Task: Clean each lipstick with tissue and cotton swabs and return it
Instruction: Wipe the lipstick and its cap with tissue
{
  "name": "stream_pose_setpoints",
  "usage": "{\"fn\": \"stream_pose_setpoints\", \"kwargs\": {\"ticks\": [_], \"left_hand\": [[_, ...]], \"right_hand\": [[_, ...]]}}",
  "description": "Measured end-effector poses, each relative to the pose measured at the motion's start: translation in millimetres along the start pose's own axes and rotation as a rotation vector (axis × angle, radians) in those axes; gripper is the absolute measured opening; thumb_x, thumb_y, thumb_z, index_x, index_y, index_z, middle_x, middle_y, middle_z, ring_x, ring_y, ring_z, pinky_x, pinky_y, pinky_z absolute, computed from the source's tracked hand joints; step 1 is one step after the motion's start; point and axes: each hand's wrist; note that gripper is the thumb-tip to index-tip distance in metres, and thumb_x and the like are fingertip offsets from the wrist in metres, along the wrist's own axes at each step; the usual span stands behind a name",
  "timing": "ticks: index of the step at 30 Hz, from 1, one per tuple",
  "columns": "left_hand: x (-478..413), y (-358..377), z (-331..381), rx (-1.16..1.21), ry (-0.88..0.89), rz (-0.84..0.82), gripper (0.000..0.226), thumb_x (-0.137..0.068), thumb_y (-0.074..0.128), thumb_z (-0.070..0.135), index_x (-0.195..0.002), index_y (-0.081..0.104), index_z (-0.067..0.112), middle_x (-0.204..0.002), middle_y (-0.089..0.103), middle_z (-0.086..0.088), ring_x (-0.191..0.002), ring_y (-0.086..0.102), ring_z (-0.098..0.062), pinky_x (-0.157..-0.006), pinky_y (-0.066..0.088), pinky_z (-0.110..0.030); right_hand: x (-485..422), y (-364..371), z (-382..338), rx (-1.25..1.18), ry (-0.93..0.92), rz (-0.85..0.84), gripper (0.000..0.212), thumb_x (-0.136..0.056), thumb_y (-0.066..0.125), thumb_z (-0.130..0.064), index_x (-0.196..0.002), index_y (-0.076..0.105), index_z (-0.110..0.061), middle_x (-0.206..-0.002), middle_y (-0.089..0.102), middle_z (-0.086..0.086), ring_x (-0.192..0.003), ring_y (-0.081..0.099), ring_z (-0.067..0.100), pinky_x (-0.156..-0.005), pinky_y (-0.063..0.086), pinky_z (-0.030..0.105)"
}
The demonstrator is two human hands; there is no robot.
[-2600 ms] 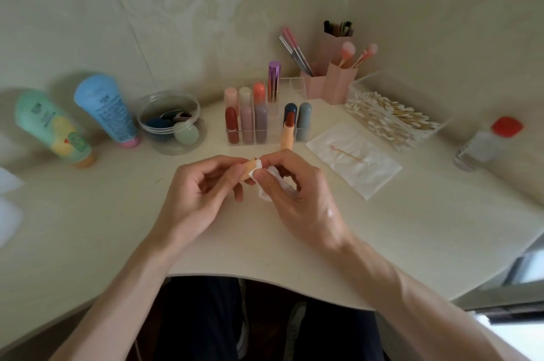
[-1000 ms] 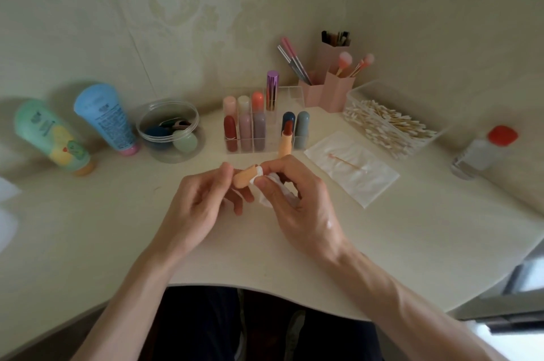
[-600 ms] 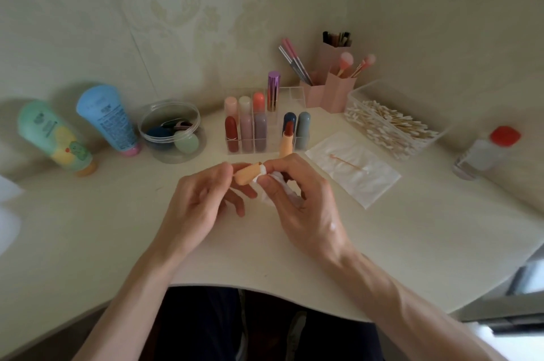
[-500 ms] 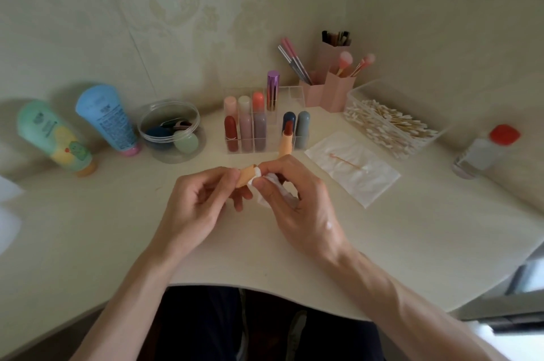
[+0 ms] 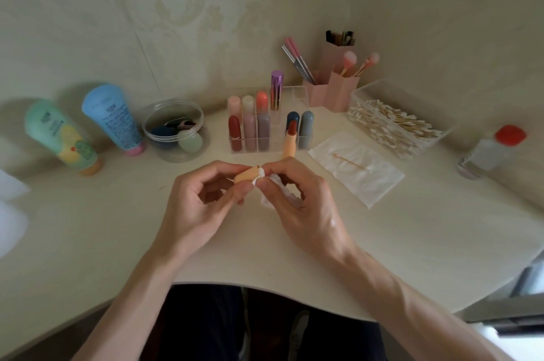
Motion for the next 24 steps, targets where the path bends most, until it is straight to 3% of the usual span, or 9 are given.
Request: {"fn": "stream_pose_setpoints", "kwargs": {"ticks": [2,5,8,12,19,22,24], "left_hand": [[1.0,0.2,0.2,0.02,-0.001,0.023,0.025,-0.086,0.077,0.02,-0.109,0.076,0.013,-0.089,0.077,-0.004,-0.072,0.071,-0.021,-0.073,0.056,-0.023],[1.0,4.2,5.6,0.086,-0.064,-0.009,0.025,-0.093,0.067,0.026,-0.113,0.075,0.013,-0.088,0.077,-0.004,-0.065,0.069,-0.019,-0.063,0.05,-0.016],[1.1,4.5,4.4,0.07,-0.079,-0.055,0.03,-0.103,0.052,0.028,-0.092,0.076,0.014,-0.08,0.075,-0.007,-0.055,0.062,-0.019,-0.057,0.044,-0.017],[0.9,1.3,3.5,0.03,-0.021,-0.014,0.015,-0.092,0.07,0.02,-0.101,0.078,0.011,-0.079,0.075,-0.006,-0.063,0.066,-0.017,-0.067,0.051,-0.018],[6.4,2.2,1.2,-0.191,0.138,0.135,0.026,-0.077,0.085,0.024,-0.102,0.078,0.02,-0.09,0.078,0.009,-0.071,0.069,-0.018,-0.072,0.058,-0.027],[5.8,0.7,0.7,-0.049,0.055,0.153,0.026,-0.077,0.083,0.018,-0.102,0.078,0.02,-0.086,0.079,0.003,-0.071,0.073,-0.015,-0.07,0.056,-0.02],[3.0,-0.8,0.4,0.072,-0.003,0.143,0.022,-0.082,0.079,0.015,-0.104,0.078,0.018,-0.083,0.079,-0.003,-0.068,0.071,-0.016,-0.059,0.051,-0.021]], "right_hand": [[0.1,0.2,-0.7,-0.009,0.0,0.002,0.005,-0.1,0.07,-0.012,-0.105,0.072,-0.013,-0.087,0.067,-0.013,-0.08,0.067,0.01,-0.073,0.046,0.013],[0.4,-1.9,-4.7,-0.003,-0.022,0.008,0.005,-0.1,0.07,-0.011,-0.104,0.072,-0.009,-0.089,0.066,-0.011,-0.083,0.066,0.006,-0.074,0.047,0.012],[0.2,-2.6,-4.2,0.027,-0.037,0.013,0.005,-0.1,0.07,-0.012,-0.102,0.072,-0.009,-0.093,0.067,-0.011,-0.087,0.066,0.004,-0.078,0.045,0.012],[1.0,-1.3,-2.0,-0.022,-0.007,-0.002,0.005,-0.1,0.069,-0.01,-0.104,0.072,-0.008,-0.088,0.068,-0.007,-0.078,0.066,0.006,-0.071,0.046,0.01],[0.2,-2.9,0.4,-0.062,0.087,-0.062,0.006,-0.1,0.071,-0.014,-0.103,0.074,-0.01,-0.076,0.067,-0.016,-0.071,0.062,0.005,-0.071,0.046,0.017],[-1.3,-7.8,-5.6,-0.221,0.162,-0.042,0.01,-0.1,0.07,-0.014,-0.102,0.075,-0.005,-0.073,0.066,-0.012,-0.063,0.058,0.001,-0.063,0.048,0.019],[-2.8,-14.4,-10.4,-0.345,0.204,0.047,0.014,-0.101,0.068,-0.012,-0.104,0.074,-0.001,-0.072,0.065,-0.006,-0.06,0.056,0.0,-0.058,0.044,0.012]]}}
Point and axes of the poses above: each hand's wrist, its own x-axis away from the middle knuckle, its own y-axis out of the palm, z = x × y
